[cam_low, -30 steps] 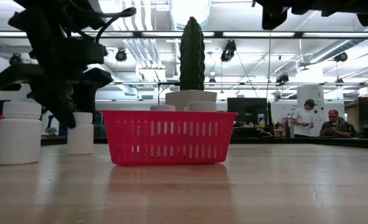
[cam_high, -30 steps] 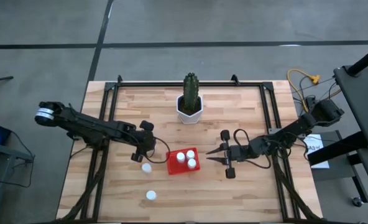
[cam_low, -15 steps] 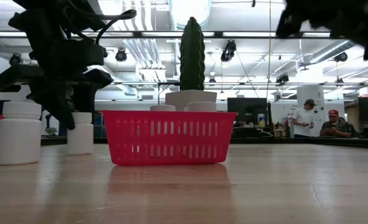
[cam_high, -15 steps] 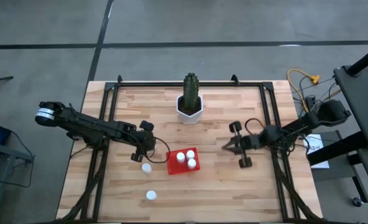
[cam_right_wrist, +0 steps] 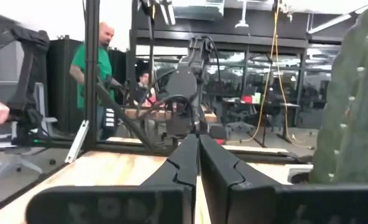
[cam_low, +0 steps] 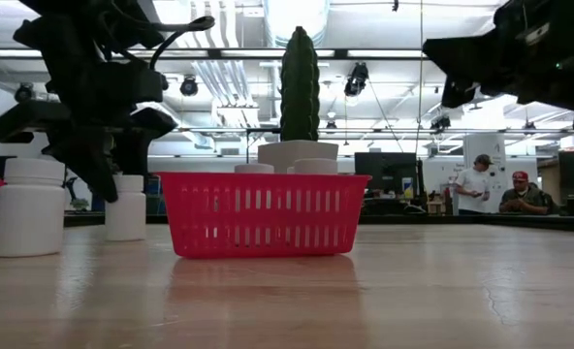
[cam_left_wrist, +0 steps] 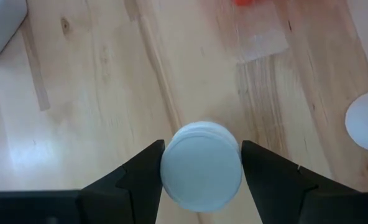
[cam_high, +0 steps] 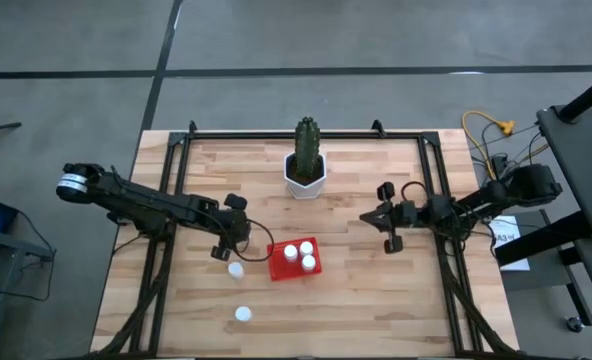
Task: Pick and place pill bottles into a basket
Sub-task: Put the white pill bottle into the red bin
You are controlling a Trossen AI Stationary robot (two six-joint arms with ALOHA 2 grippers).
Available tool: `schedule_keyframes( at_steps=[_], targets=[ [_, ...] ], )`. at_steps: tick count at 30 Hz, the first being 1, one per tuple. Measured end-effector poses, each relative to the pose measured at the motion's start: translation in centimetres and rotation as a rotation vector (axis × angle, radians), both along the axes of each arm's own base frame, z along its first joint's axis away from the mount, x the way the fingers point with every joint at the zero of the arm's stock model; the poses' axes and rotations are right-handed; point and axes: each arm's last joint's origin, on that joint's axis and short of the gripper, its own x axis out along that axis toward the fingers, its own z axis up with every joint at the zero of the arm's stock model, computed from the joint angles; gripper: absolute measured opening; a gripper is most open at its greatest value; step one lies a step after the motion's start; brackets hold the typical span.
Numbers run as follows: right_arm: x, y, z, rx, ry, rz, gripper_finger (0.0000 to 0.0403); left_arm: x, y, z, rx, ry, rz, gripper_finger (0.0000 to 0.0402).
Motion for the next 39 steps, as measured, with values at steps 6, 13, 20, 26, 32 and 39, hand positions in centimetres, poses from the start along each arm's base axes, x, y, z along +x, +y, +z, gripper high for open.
schedule_keyframes(
  at_steps=[6,13,20,26,32,39],
  targets=[
    [-0.1,-0.5,0.2,-0.024,-0.001,-0.018,0.0008,0.0,0.0,0.0,-0.003,-0.004,0.004,0.0194],
    [-0.9,-1.4,-1.4,0.103,0.281,-0.050,0.0008,0.1,0.0,0.0,-0.003,-0.015,0.001,0.0194],
    [-2.9,-1.2,-0.5,0.138,0.312,-0.060,0.0008,0.2,0.0,0.0,0.004,-0.020,-0.012,0.0194],
    [-4.4,-0.9,-0.6,0.163,0.355,-0.066,0.0008,0.1,0.0,-0.1,0.003,-0.018,-0.012,0.0194],
    [-5.4,-0.9,-0.7,0.089,0.358,-0.074,0.0008,0.2,0.0,0.0,0.003,-0.019,-0.012,0.0194],
    [-6.0,-0.9,-0.9,0.115,0.380,-0.090,0.0009,0.2,0.0,0.0,0.003,-0.020,-0.012,0.0194]
  ],
)
